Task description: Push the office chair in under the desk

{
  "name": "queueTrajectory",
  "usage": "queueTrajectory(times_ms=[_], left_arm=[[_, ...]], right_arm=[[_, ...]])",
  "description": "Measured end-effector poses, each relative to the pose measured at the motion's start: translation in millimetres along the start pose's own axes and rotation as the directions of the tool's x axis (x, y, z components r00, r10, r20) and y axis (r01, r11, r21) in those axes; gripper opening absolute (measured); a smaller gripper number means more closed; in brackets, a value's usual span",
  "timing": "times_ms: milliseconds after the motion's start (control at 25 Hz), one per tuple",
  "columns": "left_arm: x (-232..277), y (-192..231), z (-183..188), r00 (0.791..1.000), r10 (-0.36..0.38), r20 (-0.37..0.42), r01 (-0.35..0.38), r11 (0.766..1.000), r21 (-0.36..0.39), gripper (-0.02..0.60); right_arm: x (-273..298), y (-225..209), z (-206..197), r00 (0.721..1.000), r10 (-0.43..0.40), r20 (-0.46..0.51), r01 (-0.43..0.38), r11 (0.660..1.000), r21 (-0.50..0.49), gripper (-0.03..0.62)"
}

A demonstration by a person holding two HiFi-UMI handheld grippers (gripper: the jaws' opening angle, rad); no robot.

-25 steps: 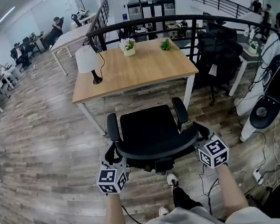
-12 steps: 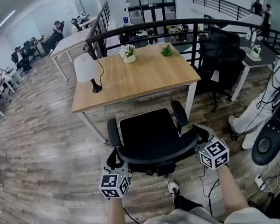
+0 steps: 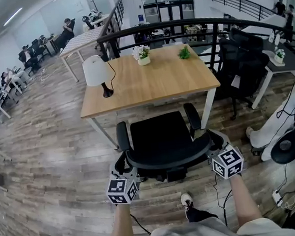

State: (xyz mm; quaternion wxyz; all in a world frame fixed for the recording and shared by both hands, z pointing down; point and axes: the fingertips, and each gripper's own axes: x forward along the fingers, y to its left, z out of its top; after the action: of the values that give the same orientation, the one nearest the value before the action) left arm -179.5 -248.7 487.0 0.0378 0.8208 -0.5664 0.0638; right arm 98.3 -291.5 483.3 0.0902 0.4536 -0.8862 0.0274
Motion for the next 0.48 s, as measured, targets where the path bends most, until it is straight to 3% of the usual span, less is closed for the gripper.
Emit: queueTrajectory(times_ms=[480], left_arm=[[51, 35, 9, 1.0, -0.009, -0.006, 0.009, 1.0, 0.004, 0.29]], right_arm=[[54, -23, 10, 1.0, 0.019, 0.003, -0.019, 1.0, -0.01, 0.25]])
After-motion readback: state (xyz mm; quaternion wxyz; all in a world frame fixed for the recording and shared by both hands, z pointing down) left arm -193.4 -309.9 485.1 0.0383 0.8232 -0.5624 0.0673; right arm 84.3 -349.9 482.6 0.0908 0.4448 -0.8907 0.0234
